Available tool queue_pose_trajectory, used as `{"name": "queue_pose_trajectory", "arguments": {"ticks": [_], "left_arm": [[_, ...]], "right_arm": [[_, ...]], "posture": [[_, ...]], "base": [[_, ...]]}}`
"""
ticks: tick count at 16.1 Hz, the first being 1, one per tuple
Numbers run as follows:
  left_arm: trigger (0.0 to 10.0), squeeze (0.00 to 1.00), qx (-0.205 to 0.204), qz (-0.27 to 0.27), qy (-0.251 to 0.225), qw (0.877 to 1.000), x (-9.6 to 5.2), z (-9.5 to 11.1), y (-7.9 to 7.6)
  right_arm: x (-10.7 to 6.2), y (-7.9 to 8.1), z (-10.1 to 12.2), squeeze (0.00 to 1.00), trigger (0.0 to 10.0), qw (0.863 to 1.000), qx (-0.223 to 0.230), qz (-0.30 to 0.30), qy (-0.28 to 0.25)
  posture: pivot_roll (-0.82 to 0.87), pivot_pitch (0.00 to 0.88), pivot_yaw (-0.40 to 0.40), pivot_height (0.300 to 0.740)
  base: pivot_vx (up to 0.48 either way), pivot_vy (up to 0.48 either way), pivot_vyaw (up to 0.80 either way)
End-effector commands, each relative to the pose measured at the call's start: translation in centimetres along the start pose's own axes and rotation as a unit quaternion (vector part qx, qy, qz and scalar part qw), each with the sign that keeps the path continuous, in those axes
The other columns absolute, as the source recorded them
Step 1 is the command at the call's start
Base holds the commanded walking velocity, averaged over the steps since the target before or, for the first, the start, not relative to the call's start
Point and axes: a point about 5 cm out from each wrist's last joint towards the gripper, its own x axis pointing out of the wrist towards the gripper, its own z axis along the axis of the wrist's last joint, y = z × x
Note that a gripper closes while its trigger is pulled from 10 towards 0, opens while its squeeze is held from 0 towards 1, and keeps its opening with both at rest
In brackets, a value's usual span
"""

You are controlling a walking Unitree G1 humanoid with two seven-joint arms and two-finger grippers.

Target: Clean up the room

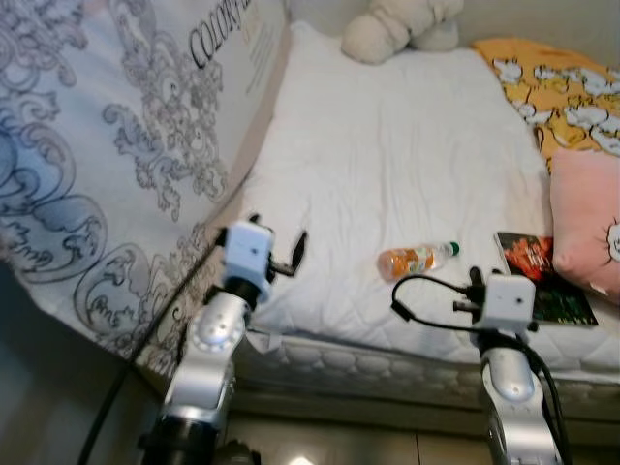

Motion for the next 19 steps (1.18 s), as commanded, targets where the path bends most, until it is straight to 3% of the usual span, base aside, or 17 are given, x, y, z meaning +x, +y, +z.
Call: {"name": "queue_pose_trajectory", "arguments": {"ticks": [1,3,4,5,6,11,13,14,19], "left_arm": [[10.0,0.0,-0.01,-0.004,0.008,1.0,-0.1,0.3,-0.6],[10.0,0.0,-0.013,-0.013,0.027,0.999,-0.3,-0.2,-0.9],[10.0,0.0,-0.006,-0.005,0.047,0.999,-0.2,-0.9,-0.5],[10.0,0.0,-0.022,0.009,0.067,0.997,0.0,-1.7,0.0],[10.0,0.0,-0.029,0.012,0.071,0.997,0.2,-1.7,0.2],[10.0,0.0,-0.03,-0.002,0.062,0.998,0.9,-1.5,0.4],[10.0,0.0,-0.035,0.0,0.063,0.997,1.1,-1.8,0.7],[10.0,0.0,-0.038,0.002,0.064,0.997,1.3,-1.9,0.7],[10.0,0.0,-0.032,-0.013,0.061,0.998,2.1,-2.3,0.6]], "right_arm": [[-0.5,0.1,0.2,0.0,10.0,1.0,0.011,0.002,0.002],[-1.0,1.1,1.4,0.0,10.0,0.998,0.054,0.029,0.005],[-0.7,1.7,1.2,0.0,10.0,0.996,0.079,0.035,0.037],[-0.2,1.7,1.2,0.6,10.0,0.994,0.101,0.023,0.046],[0.1,1.5,1.7,1.0,10.0,0.993,0.111,0.013,0.035],[0.4,2.3,1.9,1.0,10.0,0.984,0.169,0.025,0.048],[0.5,2.7,1.3,1.0,10.0,0.989,0.129,0.032,0.066],[0.6,2.6,1.5,0.0,10.0,0.991,0.116,0.04,0.055],[0.5,2.9,1.5,0.0,10.0,0.992,0.091,0.067,0.058]], "posture": [[0.11,0.0,-0.072,0.74],[0.1,0.0,-0.066,0.74],[0.1,0.0,-0.061,0.74],[0.09,0.0,-0.052,0.74],[0.09,0.0,-0.048,0.74],[0.09,0.0,-0.027,0.74],[0.08,0.0,-0.022,0.74],[0.08,0.0,-0.02,0.74],[0.07,0.0,-0.019,0.74]], "base": [[0.0,0.0,0.0],[0.0,0.0,0.0],[0.0,0.0,0.0],[0.0,0.0,0.0],[0.0,0.0,0.0],[0.0,0.0,0.0],[0.191,-0.142,0.0],[0.394,-0.266,0.0],[0.416,-0.104,-0.5]]}}
